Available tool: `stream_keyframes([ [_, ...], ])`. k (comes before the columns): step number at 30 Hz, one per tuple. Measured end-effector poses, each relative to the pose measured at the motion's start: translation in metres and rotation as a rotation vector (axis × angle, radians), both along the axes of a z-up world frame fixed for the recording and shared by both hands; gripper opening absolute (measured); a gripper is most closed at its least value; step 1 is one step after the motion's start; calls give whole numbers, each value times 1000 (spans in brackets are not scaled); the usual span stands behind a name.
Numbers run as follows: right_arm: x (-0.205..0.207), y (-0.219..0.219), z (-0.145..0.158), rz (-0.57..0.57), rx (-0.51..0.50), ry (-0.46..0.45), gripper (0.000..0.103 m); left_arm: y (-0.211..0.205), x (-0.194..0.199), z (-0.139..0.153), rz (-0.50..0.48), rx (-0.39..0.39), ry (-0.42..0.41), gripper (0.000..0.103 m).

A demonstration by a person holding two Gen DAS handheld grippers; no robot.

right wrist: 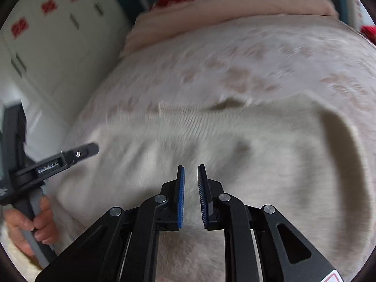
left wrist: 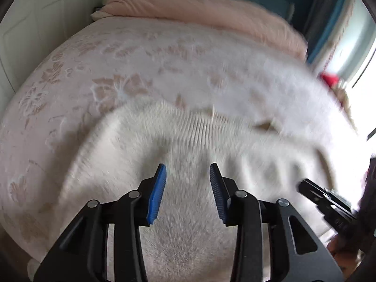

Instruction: Fold small clothes

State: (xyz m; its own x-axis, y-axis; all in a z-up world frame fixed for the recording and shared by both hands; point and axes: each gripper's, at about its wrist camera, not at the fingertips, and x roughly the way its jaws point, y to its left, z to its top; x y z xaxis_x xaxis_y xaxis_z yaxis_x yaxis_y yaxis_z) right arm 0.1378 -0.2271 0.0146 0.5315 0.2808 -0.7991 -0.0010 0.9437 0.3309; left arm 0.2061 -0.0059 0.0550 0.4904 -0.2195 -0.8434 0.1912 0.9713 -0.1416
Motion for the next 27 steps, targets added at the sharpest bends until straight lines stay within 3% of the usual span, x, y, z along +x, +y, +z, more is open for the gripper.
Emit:
stream_keyframes([
  [2, 3, -4, -24, -17, -15, 61, 0, 0, 2, -24, 8, 83, 27, 37],
  [3, 2, -19, -30, -53, 57, 84, 0, 10, 4, -38, 28, 82, 61, 39],
  [5, -9, -47, -22, -143, 170, 95, 9, 33, 2, -40, 54, -31, 67, 39],
  [6, -20, -59, -9, -177, 190, 60, 11, 43, 1, -38, 77, -46, 69, 38],
  [8, -44, -84, 9, -246, 139, 4, 18, 59, -7, -27, 116, -59, 66, 37],
  [12, -87, -124, 10, -393, -2, 49, 23, 88, -32, -6, 155, -109, 38, 43],
  [14, -114, -136, 22, -458, -22, 1, 63, 106, -49, 5, 197, -138, 11, 55],
  [16, -136, -146, 28, -517, -35, -30, 69, 126, -63, 7, 249, -147, -3, 71],
  [19, -137, -148, 13, -490, 13, 31, 69, 142, -71, -5, 320, -139, 35, 77],
  [21, -133, -150, -4, -472, 82, 68, 69, 153, -74, -25, 380, -211, 117, 77],
  [22, -132, -152, -10, -479, 111, 84, 62, 156, -74, -32, 395, -257, 140, 72],
  [23, -125, -146, -24, -486, 187, 91, 32, 157, -73, -37, 404, -293, 153, 62],
  [24, -128, -146, -29, -504, 195, 86, 26, 158, -73, -41, 403, -324, 163, 36],
  [25, -131, -147, -24, -518, 212, 62, 22, 159, -72, -43, 406, -344, 183, 27],
  [27, -141, -155, -2, -540, 206, -6, 17, 166, -72, -33, 440, -362, 158, 18],
])
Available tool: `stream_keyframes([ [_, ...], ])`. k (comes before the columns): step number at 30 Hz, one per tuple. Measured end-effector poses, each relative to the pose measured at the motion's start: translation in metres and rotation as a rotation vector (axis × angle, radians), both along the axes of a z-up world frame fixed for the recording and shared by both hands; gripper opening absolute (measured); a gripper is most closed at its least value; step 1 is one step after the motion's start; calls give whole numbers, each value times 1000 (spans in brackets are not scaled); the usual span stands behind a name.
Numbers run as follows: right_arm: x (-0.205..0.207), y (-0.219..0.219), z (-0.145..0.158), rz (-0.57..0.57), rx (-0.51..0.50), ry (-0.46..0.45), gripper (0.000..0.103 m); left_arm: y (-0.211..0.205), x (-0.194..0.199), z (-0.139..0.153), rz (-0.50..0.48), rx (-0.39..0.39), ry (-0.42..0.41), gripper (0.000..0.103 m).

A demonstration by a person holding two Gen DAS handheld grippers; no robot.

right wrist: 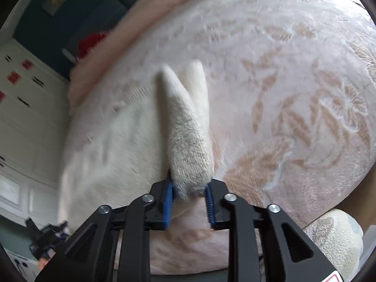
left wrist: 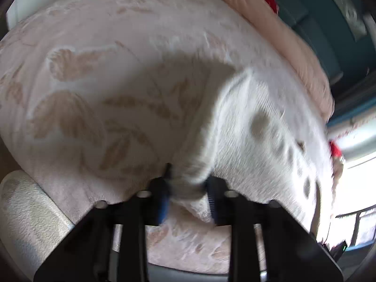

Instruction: Fold small clothes

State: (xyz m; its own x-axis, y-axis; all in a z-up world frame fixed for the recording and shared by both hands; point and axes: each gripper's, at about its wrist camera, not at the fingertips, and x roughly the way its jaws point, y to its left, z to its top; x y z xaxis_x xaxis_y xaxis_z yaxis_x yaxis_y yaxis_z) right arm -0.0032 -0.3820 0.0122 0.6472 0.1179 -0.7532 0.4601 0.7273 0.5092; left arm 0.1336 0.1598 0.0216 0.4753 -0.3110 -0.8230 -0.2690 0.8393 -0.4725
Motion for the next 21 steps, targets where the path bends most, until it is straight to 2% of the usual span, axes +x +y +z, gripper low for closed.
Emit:
stream_keyframes([
  [2, -5, -14, 4, -8, -18, 17, 16, 4, 2, 8, -2, 48, -10, 17],
  [4, 1, -19, -21, 37, -11, 111, 16, 4, 5, 2, -17, 83, 21, 17],
  [5, 6, -16, -35, 65, -23, 156, 20, 2, 8, -7, -35, 94, 49, 17],
  [6, 9, -11, -38, 78, -37, 166, 22, 0, 9, -12, -43, 111, 56, 19],
  [7, 9, -10, -34, 75, -50, 158, 24, -2, 9, -12, -48, 146, 47, 22],
  [10, 6, -6, -1, 8, -132, 127, 28, -10, 4, 11, -64, 230, 11, 24],
  [11, 6, -3, 15, -8, -186, 104, 33, -12, 1, 26, -70, 264, -19, 24],
  [13, 15, 9, 42, 14, -252, 38, 34, -18, -3, 52, -82, 329, -87, 23],
  [15, 44, 36, 59, 121, -237, -22, 34, -37, 3, 79, -126, 361, -178, 26],
  [17, 76, 78, 63, 270, -191, -64, 31, -71, 17, 93, -206, 349, -225, 37],
  [18, 94, 104, 59, 352, -169, -76, 30, -90, 26, 93, -248, 339, -234, 45],
  [19, 108, 128, 54, 417, -157, -74, 28, -103, 32, 89, -276, 335, -230, 48],
  [21, 136, 178, 34, 558, -132, -45, 28, -135, 51, 66, -343, 337, -187, 48],
])
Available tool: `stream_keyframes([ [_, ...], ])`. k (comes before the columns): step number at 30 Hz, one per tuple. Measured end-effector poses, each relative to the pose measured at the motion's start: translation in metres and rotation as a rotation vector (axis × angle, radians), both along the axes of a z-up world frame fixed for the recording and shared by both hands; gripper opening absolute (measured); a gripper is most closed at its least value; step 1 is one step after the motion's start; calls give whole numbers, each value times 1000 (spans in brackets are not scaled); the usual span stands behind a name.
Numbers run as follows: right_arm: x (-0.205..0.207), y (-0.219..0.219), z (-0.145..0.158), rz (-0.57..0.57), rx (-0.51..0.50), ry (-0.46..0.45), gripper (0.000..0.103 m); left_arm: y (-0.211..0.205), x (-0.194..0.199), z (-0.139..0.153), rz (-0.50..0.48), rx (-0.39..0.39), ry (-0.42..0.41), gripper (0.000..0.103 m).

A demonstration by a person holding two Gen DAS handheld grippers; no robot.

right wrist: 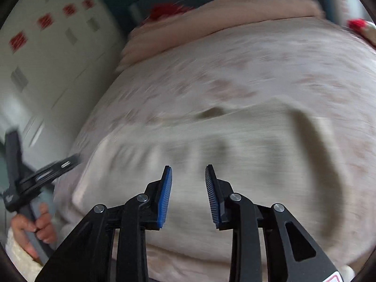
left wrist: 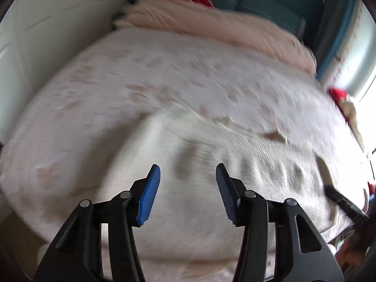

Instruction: Fold small clothes

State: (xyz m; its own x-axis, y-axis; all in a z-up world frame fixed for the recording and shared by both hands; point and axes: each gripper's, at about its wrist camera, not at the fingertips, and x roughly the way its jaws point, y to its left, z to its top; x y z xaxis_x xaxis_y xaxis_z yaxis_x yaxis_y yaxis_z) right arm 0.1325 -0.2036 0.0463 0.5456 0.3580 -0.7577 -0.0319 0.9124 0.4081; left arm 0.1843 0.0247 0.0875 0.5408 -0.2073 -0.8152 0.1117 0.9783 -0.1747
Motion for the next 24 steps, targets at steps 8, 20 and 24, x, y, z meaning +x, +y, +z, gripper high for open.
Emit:
stream_keyframes([
  [8, 46, -49, -51, -86, -92, 75, 10, 11, 43, -73, 74, 45, 142, 50],
  [20, 17, -167, -55, -369, -164, 92, 13, -3, 51, -78, 43, 152, 108, 52],
  [24, 13, -185, -66, -426, -122, 144, 6, -5, 49, -77, 43, 153, 115, 52],
])
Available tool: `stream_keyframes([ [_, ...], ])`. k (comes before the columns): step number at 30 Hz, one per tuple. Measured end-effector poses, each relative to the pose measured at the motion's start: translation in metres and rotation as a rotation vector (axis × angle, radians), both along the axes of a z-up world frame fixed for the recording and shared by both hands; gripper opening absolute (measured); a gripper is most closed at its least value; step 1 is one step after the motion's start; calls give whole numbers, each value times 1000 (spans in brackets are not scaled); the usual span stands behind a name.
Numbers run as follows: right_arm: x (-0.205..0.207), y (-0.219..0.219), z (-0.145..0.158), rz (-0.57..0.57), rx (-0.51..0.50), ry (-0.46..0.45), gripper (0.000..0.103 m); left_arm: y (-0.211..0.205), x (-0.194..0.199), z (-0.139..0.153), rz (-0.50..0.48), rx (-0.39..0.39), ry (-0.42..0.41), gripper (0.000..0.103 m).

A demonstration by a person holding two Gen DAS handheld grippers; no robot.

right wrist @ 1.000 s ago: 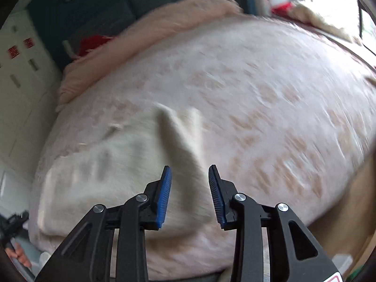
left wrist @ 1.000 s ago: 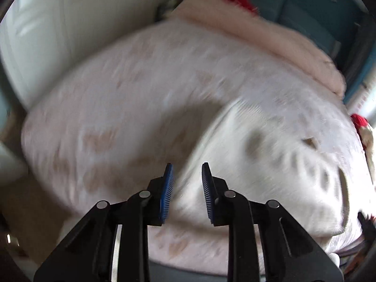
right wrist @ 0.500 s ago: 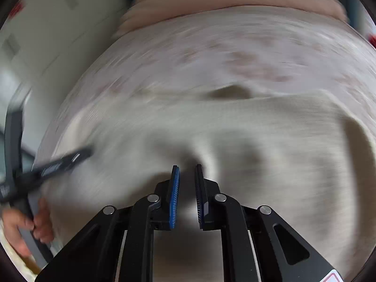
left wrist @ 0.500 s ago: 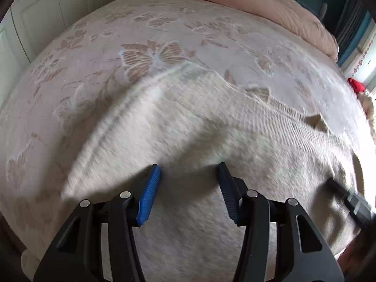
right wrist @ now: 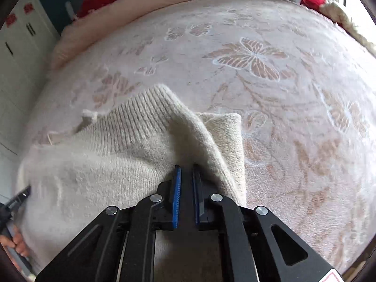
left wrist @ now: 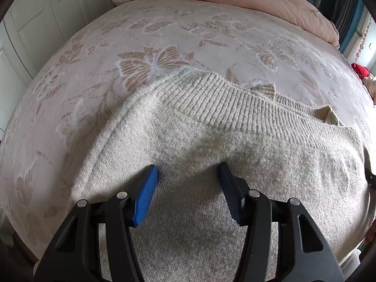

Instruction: Fold small clothes

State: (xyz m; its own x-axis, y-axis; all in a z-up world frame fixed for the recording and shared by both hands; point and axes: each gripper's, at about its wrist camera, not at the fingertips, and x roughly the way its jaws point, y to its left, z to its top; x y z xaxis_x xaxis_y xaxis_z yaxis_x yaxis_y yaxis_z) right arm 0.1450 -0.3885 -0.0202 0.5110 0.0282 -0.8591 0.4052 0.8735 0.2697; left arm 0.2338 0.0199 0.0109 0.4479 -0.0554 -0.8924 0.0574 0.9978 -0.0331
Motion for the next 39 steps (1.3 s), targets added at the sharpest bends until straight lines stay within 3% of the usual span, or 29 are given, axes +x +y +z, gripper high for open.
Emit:
stream_keyframes([
  [7, -30, 32, 35, 15, 57, -81, 16, 1, -4, 3, -6, 8, 6, 52],
  [15, -37, 139, 57, 260, 87, -64, 16, 17, -32, 22, 27, -57, 5, 52],
  [17, -33, 165, 63, 309, 72, -60, 16, 33, -49, 33, 50, -109, -8, 52],
  [19, -27, 182, 67, 338, 63, -54, 16, 59, -68, 42, 118, -194, -11, 64],
  [23, -8, 206, 71, 359, 39, -35, 16, 128, -111, 38, 346, -423, 1, 76],
  [27, 26, 219, 56, 382, 36, 29, 16, 145, -121, 11, 424, -476, 77, 77],
  [30, 49, 234, 35, 410, 3, 111, 16, 145, -115, -8, 459, -559, 109, 77],
  [32, 58, 241, 15, 424, -22, 176, 16, 141, -109, -10, 471, -555, 88, 73],
  [34, 60, 246, 5, 434, -55, 163, 15, 136, -100, -7, 430, -574, 74, 34],
  [35, 60, 247, 3, 431, -58, 158, 15, 135, -97, -5, 424, -576, 86, 34],
  [37, 61, 247, 2, 424, -57, 156, 15, 135, -95, 5, 422, -583, 63, 20],
  [39, 62, 247, 1, 434, -60, 149, 15, 125, -97, 31, 362, -590, -7, 15],
])
